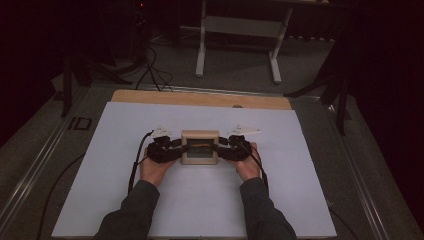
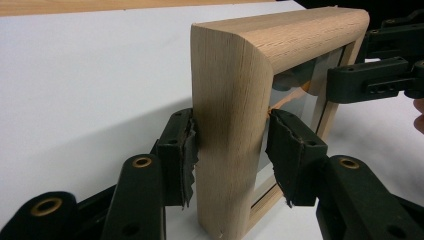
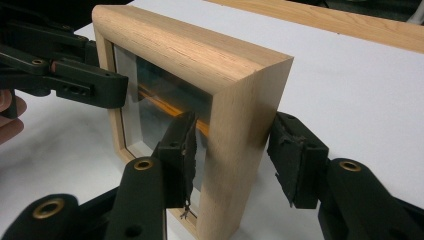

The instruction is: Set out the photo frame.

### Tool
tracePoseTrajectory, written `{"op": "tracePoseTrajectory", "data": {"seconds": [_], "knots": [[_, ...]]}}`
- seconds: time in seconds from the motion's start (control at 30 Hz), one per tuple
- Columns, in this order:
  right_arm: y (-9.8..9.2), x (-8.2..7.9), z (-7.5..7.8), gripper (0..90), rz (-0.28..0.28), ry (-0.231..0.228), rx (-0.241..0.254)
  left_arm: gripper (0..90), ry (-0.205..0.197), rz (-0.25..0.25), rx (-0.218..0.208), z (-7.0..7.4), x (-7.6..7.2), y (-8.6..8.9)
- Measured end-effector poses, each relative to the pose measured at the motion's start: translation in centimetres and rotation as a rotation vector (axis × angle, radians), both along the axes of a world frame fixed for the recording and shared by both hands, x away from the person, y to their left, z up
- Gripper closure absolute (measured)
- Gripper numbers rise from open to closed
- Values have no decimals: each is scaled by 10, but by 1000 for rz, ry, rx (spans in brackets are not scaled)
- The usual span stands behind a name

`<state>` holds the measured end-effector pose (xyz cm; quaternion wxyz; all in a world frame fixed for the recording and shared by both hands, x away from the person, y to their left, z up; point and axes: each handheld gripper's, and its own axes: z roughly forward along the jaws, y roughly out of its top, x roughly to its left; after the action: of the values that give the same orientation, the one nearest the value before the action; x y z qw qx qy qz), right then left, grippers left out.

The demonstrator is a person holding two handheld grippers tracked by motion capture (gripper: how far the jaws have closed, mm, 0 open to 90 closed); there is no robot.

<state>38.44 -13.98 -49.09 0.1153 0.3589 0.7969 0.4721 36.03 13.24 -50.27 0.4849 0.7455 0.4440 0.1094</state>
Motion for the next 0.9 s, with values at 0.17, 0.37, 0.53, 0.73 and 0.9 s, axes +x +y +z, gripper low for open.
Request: {"op": "tracePoseTrajectory", "data": {"seconds": [0.17,0.37,0.53,0.73,0.9], "knots": [[0,0,0,535,0,-2,-1,542,-1,-1,-2,0,0,-1],[0,-1,0,533,0,-1,-2,530,6,-5,-11,-1,1,-1],[-1,-1,1,532,-2,-7,1,506,9,-8,-9,-1,0,-1],[-4,-4,4,511,0,-9,-2,457,10,-12,-2,2,-2,1],[-5,-8,7,474,-1,-26,-9,435,-9,-10,5,7,-6,4]]}}
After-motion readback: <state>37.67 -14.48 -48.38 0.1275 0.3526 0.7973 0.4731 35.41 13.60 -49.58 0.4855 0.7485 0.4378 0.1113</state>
